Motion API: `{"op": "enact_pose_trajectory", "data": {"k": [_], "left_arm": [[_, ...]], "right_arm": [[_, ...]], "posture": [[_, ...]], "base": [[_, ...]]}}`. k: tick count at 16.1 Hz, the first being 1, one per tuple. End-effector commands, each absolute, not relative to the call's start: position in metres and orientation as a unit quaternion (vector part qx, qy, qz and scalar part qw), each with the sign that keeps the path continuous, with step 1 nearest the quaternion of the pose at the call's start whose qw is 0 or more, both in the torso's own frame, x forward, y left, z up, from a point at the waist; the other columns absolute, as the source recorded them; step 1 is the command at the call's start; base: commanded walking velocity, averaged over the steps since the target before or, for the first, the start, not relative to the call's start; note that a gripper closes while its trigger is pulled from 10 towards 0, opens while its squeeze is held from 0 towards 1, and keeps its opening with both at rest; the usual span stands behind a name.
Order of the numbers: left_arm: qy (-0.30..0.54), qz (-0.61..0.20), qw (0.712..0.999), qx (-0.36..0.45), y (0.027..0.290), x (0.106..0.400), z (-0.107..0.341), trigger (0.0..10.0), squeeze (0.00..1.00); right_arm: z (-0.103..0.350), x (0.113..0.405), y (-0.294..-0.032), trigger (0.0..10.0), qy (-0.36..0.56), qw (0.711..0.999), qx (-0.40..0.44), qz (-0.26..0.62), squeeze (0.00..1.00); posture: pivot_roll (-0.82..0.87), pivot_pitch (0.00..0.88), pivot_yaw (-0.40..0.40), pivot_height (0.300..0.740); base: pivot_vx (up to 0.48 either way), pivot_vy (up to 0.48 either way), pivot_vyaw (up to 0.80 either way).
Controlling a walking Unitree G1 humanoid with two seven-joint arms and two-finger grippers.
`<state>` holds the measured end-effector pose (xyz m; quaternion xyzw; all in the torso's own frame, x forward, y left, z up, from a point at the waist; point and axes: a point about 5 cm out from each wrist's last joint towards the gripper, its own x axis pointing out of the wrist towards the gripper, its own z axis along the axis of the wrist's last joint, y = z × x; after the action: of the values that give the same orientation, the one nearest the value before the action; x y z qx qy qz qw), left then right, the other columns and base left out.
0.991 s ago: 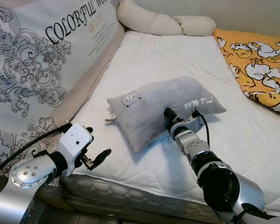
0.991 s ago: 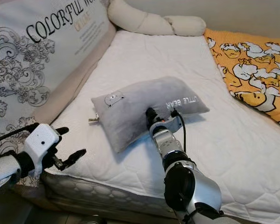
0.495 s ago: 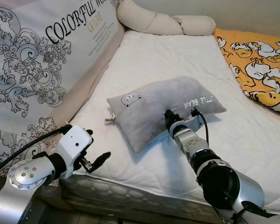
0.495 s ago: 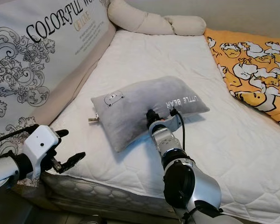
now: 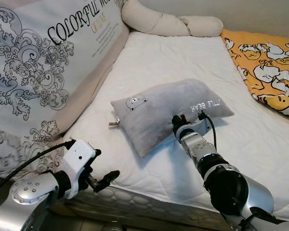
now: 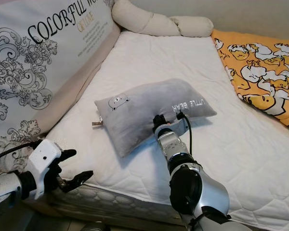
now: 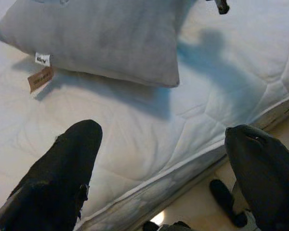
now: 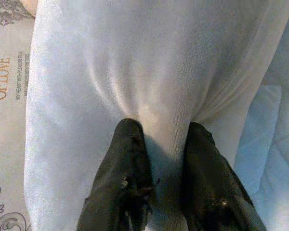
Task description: Clean up the room
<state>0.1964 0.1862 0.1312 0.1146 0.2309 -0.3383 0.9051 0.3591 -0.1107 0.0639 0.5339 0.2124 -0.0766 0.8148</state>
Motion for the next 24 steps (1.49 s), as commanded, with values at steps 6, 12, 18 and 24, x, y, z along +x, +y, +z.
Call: {"op": "enact_pose_trajectory", "data": {"k": [6,12,18,24], "left_arm": [[0.179,-0.235,0.948,0.121,0.197,0.215,0.128,10.0,0.0],[0.078,-0.01,0.991,0.112,0.257,0.253,0.161,10.0,0.0],[0.056,0.05,0.991,0.11,0.284,0.269,0.172,10.0,0.0],[0.061,0.006,0.995,0.081,0.265,0.292,0.162,10.0,0.0]], "right_arm": [[0.107,0.383,-0.105,0.0,0.179,0.839,0.514,-0.011,0.0],[0.173,0.402,-0.071,0.0,0.137,0.846,0.479,0.191,0.0],[0.186,0.389,-0.101,0.0,0.096,0.766,0.511,0.378,0.0],[0.071,0.334,-0.158,0.0,0.212,0.825,0.44,0.284,0.0]], "posture": [[0.3,0.0,-0.044,0.74],[0.28,0.0,-0.032,0.74],[0.23,0.0,0.0,0.74],[0.2,0.0,0.007,0.74]], "base": [[0.0,0.0,0.0],[0.0,0.0,0.0],[0.0,0.0,0.0],[0.0,0.0,0.0]]}}
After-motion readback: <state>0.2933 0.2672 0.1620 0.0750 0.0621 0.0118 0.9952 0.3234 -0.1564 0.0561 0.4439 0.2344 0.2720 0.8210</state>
